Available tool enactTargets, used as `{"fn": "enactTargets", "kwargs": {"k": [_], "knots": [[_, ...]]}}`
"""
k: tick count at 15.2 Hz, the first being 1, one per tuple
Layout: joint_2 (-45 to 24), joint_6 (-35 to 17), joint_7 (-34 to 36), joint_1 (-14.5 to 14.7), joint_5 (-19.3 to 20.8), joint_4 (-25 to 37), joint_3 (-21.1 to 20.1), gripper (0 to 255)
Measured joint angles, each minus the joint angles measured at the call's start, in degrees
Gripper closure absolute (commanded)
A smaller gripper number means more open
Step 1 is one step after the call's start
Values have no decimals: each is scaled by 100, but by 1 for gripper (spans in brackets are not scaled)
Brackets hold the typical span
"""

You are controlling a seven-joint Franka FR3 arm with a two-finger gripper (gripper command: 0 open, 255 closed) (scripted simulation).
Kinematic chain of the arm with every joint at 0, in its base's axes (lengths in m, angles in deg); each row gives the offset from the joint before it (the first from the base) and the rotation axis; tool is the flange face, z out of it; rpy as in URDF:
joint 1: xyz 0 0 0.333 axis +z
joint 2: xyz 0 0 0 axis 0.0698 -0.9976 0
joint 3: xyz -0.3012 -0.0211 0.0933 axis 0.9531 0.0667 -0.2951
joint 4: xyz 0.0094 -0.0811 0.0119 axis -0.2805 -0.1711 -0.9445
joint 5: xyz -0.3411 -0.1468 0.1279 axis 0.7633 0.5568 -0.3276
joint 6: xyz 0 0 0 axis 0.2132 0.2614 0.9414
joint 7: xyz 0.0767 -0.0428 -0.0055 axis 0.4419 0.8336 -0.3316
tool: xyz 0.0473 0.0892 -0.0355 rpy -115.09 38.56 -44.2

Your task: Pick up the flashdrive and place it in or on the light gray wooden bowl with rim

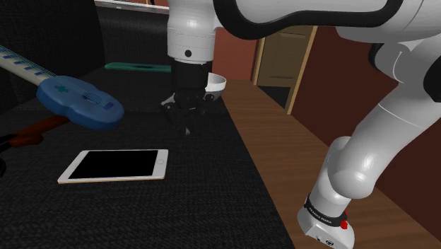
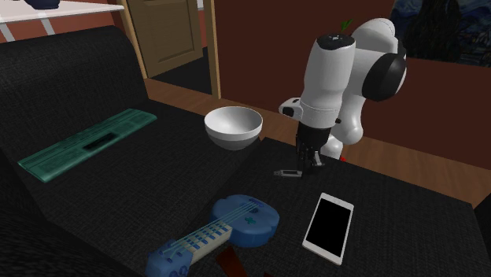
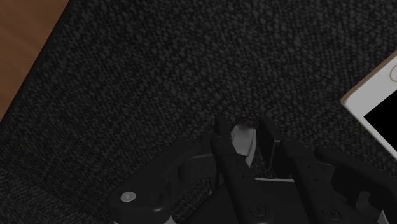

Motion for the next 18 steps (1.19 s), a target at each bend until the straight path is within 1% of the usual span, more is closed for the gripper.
{"fn": "enactTargets", "kwargs": {"k": [5,13,18], "knots": [[1,74,-8,3,-12,61,9,255],[-175,687,68,-26,79,825,-3,255],[-386,1090,165,-37,184,1414,-55,255]]}}
